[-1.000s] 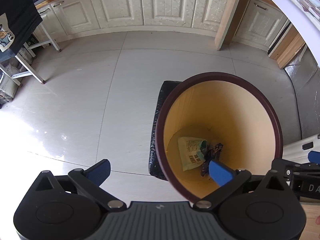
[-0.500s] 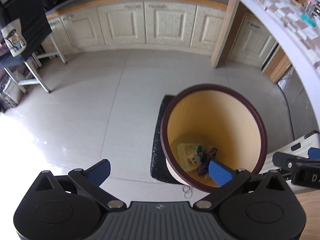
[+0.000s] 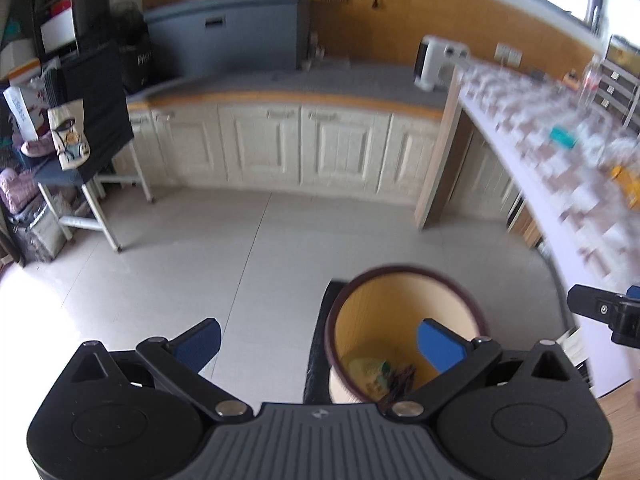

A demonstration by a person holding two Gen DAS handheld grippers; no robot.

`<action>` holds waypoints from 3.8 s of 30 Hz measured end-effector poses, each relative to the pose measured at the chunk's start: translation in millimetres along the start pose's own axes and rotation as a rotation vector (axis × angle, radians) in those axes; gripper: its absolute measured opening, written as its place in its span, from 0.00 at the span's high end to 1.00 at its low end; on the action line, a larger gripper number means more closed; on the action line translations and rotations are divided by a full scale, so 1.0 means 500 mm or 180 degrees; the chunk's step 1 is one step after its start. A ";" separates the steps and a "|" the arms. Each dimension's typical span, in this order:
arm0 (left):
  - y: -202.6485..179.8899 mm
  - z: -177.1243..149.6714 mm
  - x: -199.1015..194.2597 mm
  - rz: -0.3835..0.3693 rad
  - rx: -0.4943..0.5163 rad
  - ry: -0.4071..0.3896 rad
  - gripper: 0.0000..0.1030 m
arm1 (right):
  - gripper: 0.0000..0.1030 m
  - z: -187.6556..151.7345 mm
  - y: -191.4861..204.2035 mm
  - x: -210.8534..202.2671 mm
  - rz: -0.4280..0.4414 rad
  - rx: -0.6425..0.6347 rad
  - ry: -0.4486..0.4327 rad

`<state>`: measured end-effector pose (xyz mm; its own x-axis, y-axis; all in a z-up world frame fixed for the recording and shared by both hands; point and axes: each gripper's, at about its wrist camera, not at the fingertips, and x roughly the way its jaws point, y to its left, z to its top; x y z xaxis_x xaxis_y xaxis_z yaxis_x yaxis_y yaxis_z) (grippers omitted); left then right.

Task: Collect trash
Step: 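Move both grippers back toward the table items, then grasp the blue Pepsi can with the right gripper, then grasp the clear plastic cup with the left gripper while the right holds the can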

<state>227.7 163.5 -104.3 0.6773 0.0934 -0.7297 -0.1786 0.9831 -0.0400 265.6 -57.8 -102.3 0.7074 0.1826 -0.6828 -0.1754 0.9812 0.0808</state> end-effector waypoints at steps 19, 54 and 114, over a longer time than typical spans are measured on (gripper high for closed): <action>-0.130 -0.020 -0.231 -0.0463 0.0043 -0.1103 0.00 | 0.00 -0.060 -0.177 -0.285 -0.0309 -0.0158 -0.1199; -0.483 -0.089 -0.196 -0.1594 0.0487 -0.1086 0.00 | 0.32 -0.217 -0.394 -0.183 -0.2184 -0.3526 -0.0855; -0.989 0.143 0.061 -0.3211 0.1699 0.0043 0.17 | 0.76 -0.147 -0.728 -0.273 -0.1519 -0.1335 -0.0881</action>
<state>387.8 -308.8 -58.2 0.3316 -0.7757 -0.5370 0.7712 0.5507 -0.3192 182.4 -444.5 -91.7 0.9120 -0.1989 -0.3588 -0.0120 0.8613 -0.5080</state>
